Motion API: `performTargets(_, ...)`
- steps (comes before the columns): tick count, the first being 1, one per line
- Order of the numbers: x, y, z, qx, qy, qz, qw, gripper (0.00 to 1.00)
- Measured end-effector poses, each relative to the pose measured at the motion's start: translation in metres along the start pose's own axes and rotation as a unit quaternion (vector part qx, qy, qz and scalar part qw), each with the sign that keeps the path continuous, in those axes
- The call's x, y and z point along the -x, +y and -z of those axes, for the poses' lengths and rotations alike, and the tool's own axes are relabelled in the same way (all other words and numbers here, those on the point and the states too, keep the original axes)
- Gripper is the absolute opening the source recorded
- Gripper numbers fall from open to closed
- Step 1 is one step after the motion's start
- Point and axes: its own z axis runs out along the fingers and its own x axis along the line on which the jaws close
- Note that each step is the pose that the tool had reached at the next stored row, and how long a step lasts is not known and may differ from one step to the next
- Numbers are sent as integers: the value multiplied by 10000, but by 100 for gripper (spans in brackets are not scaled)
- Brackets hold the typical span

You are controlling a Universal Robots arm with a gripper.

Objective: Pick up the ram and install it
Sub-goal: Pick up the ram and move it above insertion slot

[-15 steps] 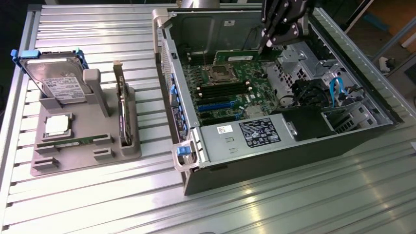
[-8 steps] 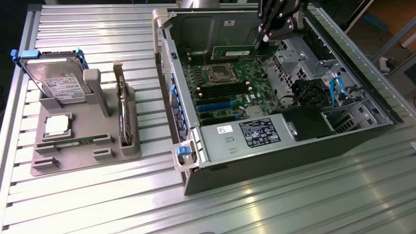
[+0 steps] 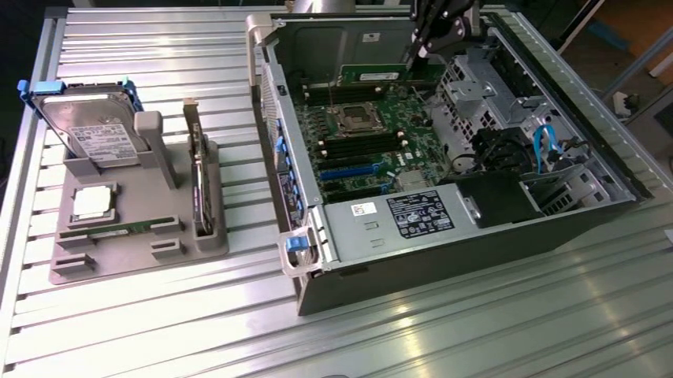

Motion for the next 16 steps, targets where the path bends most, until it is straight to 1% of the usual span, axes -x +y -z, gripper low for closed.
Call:
performTargets(11,177,5,-20,0,0,0,10000,12)
performTargets(16,201,6,-23,0,0,0,10000,12)
